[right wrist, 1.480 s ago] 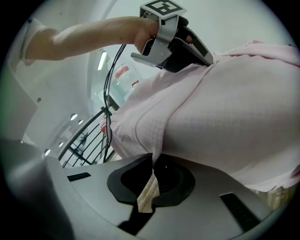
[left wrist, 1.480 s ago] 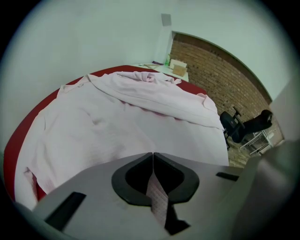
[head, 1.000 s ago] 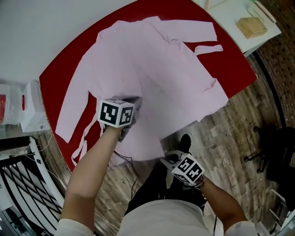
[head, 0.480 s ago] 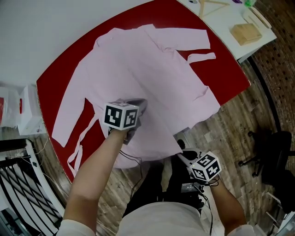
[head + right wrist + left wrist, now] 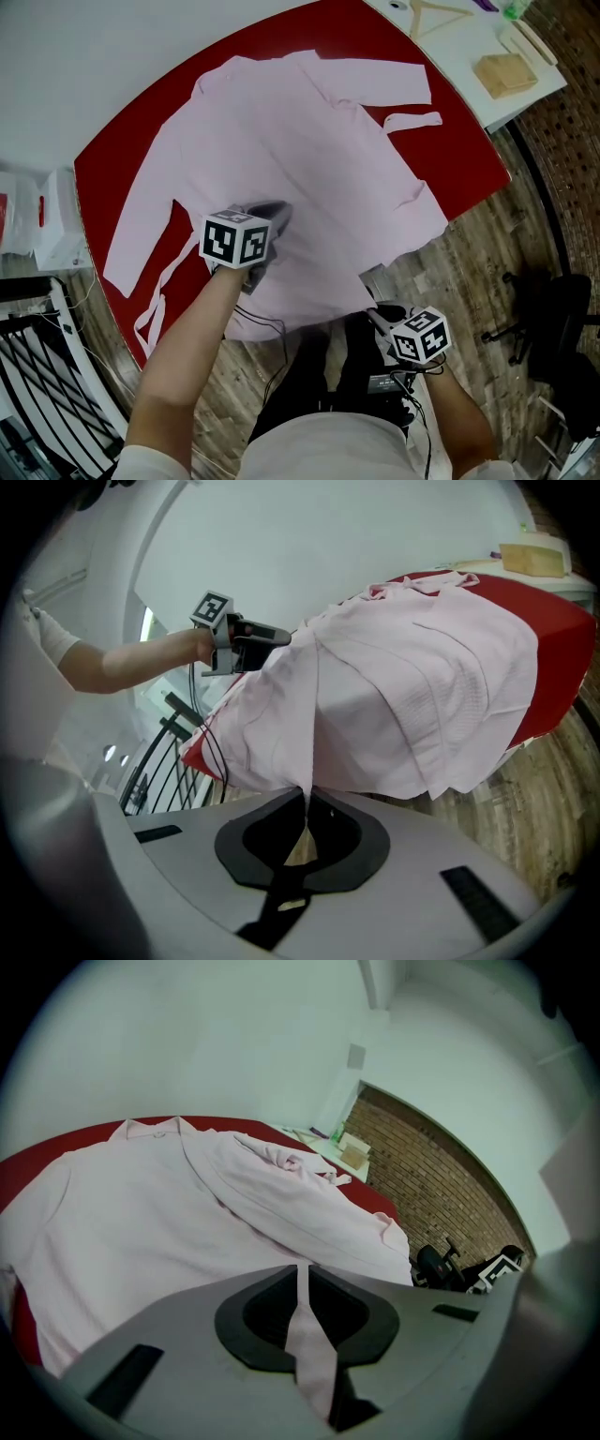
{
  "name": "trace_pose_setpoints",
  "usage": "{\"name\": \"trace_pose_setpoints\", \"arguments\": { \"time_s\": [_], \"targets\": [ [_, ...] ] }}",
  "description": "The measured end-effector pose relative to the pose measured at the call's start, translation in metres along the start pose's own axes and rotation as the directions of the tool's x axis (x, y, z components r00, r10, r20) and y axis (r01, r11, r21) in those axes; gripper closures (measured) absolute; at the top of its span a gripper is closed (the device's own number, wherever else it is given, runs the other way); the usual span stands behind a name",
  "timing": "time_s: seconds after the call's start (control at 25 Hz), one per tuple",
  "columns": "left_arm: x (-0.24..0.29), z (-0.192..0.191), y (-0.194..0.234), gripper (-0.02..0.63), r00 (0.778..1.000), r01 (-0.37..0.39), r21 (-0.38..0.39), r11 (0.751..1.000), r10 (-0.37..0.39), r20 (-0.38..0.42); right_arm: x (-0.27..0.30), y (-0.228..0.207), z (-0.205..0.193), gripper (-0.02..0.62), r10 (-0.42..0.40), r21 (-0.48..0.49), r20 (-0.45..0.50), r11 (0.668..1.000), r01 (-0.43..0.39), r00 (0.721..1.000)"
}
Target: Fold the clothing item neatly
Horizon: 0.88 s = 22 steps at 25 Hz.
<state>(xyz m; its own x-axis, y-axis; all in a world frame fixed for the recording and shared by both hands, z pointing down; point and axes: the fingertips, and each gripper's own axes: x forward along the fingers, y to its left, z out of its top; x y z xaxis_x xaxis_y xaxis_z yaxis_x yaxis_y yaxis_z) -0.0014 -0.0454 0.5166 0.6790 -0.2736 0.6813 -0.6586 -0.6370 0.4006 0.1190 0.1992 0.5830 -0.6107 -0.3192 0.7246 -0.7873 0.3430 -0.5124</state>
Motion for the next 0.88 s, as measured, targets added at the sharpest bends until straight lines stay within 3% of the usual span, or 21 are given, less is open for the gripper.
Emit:
{"name": "trace_pose_setpoints", "arguments": {
  "time_s": [0.24,0.4,0.52,0.68,0.88],
  "targets": [
    [-0.017,0.003,0.026,0.591,0.999,-0.045,0.015,0.999,0.044,0.03,0.003,-0.009,-0.004,0.574,-0.016,0.054,0.013,0.998,0.016,1.0],
    [-0.018,0.009,0.026,0.591,0.998,-0.039,0.025,0.999,0.038,0.04,0.001,-0.02,0.002,0.567,-0.1,0.0,0.04,0.995,0.1,0.994],
    [-0.012,0.015,0.018,0.591,0.999,-0.024,0.042,0.999,0.023,0.035,-0.006,-0.034,0.005,0.502,-0.174,-0.012,0.071,0.984,0.176,0.982],
    [0.001,0.019,0.003,0.591,1.0,-0.006,0.074,0.997,0.004,0.02,-0.009,-0.067,0.008,0.48,-0.319,-0.053,0.105,0.944,0.325,0.942],
    [0.024,0.024,-0.013,0.591,1.0,-0.002,0.117,0.993,0.003,-0.007,0.008,-0.11,0.009,0.448,-0.486,-0.122,0.121,0.858,0.499,0.866]
  ]
}}
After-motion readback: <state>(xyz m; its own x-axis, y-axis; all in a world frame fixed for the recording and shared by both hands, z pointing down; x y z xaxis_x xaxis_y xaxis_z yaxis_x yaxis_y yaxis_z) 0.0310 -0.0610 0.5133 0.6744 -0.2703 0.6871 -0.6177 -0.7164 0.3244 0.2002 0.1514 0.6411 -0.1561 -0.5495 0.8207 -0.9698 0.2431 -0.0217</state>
